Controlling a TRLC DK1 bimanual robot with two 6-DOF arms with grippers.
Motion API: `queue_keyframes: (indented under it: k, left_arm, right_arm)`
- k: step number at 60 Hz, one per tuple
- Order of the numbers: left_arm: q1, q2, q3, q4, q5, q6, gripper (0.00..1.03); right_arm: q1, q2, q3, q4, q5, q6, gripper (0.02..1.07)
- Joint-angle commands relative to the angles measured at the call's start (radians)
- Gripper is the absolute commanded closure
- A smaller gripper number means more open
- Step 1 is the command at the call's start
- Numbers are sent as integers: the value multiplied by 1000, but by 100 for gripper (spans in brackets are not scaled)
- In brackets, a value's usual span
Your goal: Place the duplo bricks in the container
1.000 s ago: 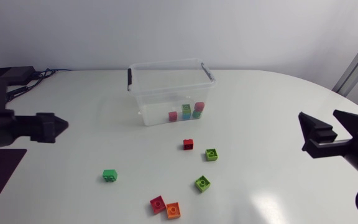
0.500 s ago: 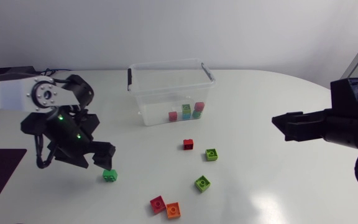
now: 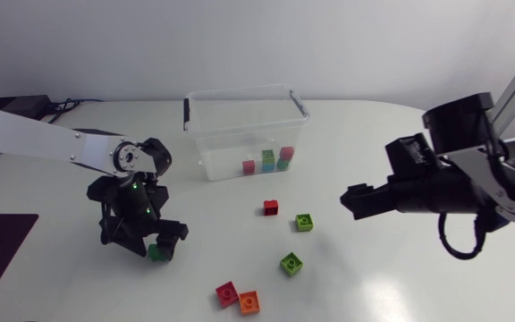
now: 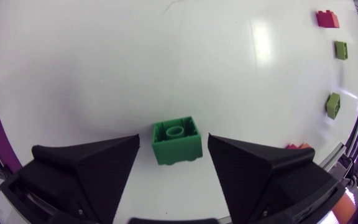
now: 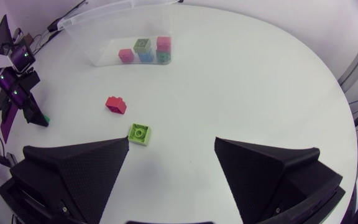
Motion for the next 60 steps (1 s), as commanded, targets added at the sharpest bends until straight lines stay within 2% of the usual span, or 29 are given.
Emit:
queue_keyframes:
  k: [1, 6, 10, 20, 29, 39, 47, 51, 57, 60]
  left_arm:
    - [-6, 33, 19, 23, 0, -38, 59]
    - [-18, 39, 8, 38, 6, -40, 73]
    - [-21, 37, 0, 38, 11, -38, 79]
    - [-29, -12, -6, 23, 9, -31, 81]
    - [-15, -131, 46, -15, 8, -26, 82]
    - [-8, -242, 198, -68, 8, -19, 82]
    - [-12, -246, 338, -69, 9, -14, 82]
    - [-21, -230, 394, -64, 9, -15, 82]
    - [-41, -208, 468, 0, 8, -19, 81]
    - [-52, -194, 499, 48, 9, -20, 81]
  right_arm:
    - [48, 96, 32, 24, 20, 44, 11]
    - [88, 193, 69, 29, 22, 69, 15]
    - [126, 264, 89, 38, 22, 78, 17]
    - [169, 429, 155, 55, 39, 69, 18]
    - [174, 535, 213, 55, 40, 67, 28]
    - [192, 610, 253, 50, 42, 70, 28]
    - [226, 682, 268, 47, 59, 76, 28]
    - [238, 710, 267, 63, 74, 79, 40]
    - [244, 718, 254, 96, 92, 73, 70]
    - [243, 695, 248, 95, 94, 70, 74]
